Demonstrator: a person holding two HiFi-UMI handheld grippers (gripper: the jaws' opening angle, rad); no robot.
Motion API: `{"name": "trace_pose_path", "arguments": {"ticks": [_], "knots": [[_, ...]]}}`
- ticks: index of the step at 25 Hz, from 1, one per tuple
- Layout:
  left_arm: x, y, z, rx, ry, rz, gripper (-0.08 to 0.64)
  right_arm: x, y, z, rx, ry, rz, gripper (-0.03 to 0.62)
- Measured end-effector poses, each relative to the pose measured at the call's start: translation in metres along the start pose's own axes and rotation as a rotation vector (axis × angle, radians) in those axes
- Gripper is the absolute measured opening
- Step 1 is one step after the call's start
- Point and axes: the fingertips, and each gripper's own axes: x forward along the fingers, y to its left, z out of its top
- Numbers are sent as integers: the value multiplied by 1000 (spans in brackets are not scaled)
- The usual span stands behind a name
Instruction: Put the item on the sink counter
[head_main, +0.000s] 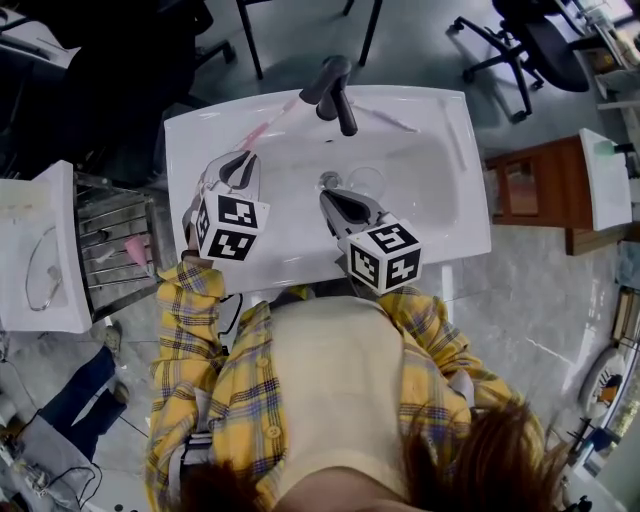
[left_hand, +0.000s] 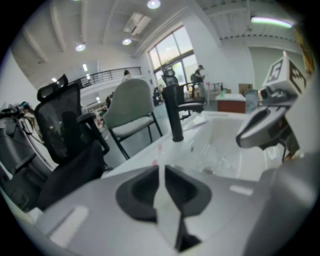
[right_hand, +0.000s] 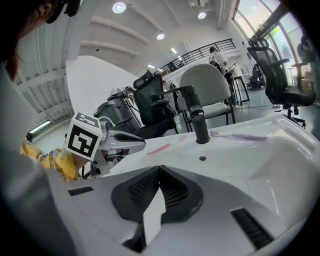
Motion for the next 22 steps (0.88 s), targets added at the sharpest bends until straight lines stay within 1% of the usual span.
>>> {"name": "trace_pose_path", "arguments": {"ticks": [3, 7, 9, 11, 15, 22], "knots": [[-10, -6, -1, -44, -7, -9, 40, -4, 4, 0, -5, -6, -1, 14], [-25, -14, 3, -183, -33, -56, 40, -6, 10, 0, -14, -14, -2, 14], [-32, -17, 6, -227, -48, -71, 40, -6, 12, 0, -17, -17, -3, 14], [-38, -22, 10, -241, -59, -77, 40, -8, 13, 0, -20, -20, -5, 14], [-52, -36, 17, -246, -74, -93, 35, -12, 14, 1, -24, -27, -9, 14], [-67, -56, 15, -280, -84, -94, 11, -18, 15, 3, -30, -41, -20, 14]]}}
